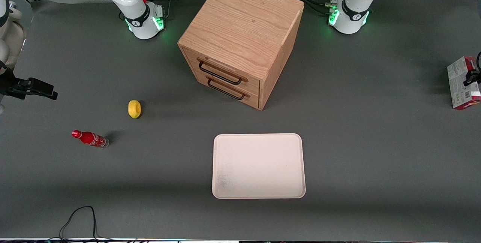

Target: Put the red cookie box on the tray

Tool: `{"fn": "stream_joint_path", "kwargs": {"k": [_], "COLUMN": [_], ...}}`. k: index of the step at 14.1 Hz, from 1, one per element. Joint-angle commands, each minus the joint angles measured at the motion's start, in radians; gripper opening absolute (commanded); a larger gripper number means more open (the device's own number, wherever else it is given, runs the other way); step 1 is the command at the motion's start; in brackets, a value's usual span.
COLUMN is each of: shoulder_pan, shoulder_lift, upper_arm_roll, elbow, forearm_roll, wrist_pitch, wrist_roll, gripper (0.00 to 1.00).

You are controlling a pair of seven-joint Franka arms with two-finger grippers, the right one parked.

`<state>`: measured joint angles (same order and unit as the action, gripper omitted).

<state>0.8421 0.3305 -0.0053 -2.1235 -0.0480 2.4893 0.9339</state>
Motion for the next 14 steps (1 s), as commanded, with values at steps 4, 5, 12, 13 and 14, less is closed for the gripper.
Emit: {"fn": "stream_joint_path", "kwargs": {"k": [4,5,12,13,14], "shoulder_pan": [0.006,0.003,-0.014,-0.014,-0.014], "shoulder_lift": [-0.025,-0.031,-0.12,-0.136,-0.149], "upper_arm_roll": [-0.001,-0.001,-0.007,-0.011,-0.015], "elbow": [0.005,0.026,0.239,0.288,0.342], "forearm_roll": [0.007,0.008,0.032,0.069,0.085], "wrist_pitch": [-0.006,-0.036,-0.369,-0.438,-0.511], "wrist_roll": [0.023,0.022,-0.035,-0.059,-0.087], "gripper": [0.0,0.0,0.0,0.0,0.0]}}
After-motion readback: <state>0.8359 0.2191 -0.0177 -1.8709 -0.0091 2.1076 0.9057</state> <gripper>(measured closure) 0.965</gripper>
